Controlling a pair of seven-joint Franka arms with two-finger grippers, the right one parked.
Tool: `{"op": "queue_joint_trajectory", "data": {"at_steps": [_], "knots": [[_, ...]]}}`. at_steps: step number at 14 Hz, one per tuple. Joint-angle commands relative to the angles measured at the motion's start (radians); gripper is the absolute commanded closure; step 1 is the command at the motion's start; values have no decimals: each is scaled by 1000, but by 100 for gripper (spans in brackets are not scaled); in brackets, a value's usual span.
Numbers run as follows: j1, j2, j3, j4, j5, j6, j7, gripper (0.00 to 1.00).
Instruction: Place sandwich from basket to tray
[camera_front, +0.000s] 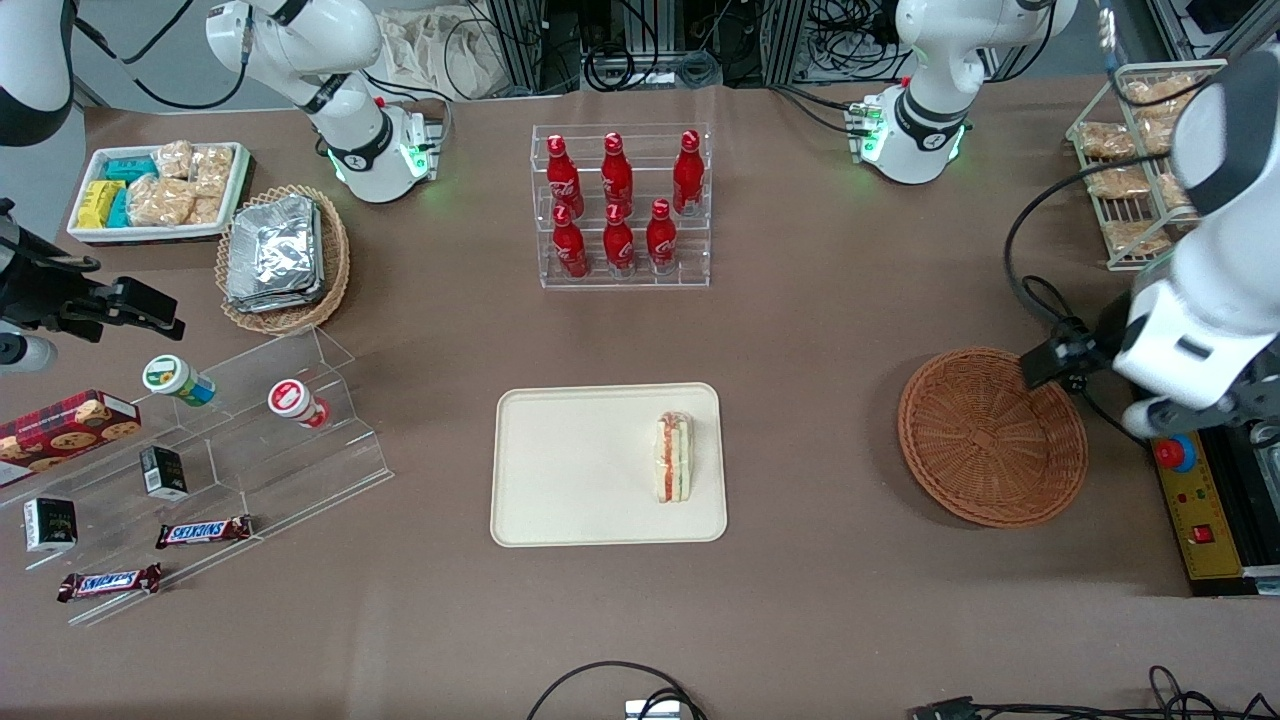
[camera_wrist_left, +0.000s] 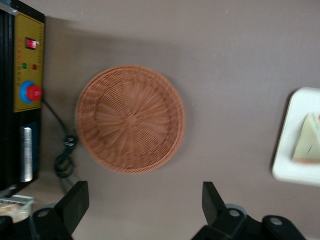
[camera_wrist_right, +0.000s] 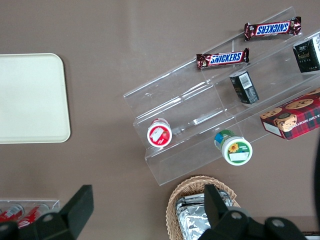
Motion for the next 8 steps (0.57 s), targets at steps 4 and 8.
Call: {"op": "queue_joint_trajectory", "data": {"at_steps": [4,8], "knots": [[-2,-211,84,-171,-25,-49,259,0],[-1,-229,84,-196,-34,-44,261,0]]}}
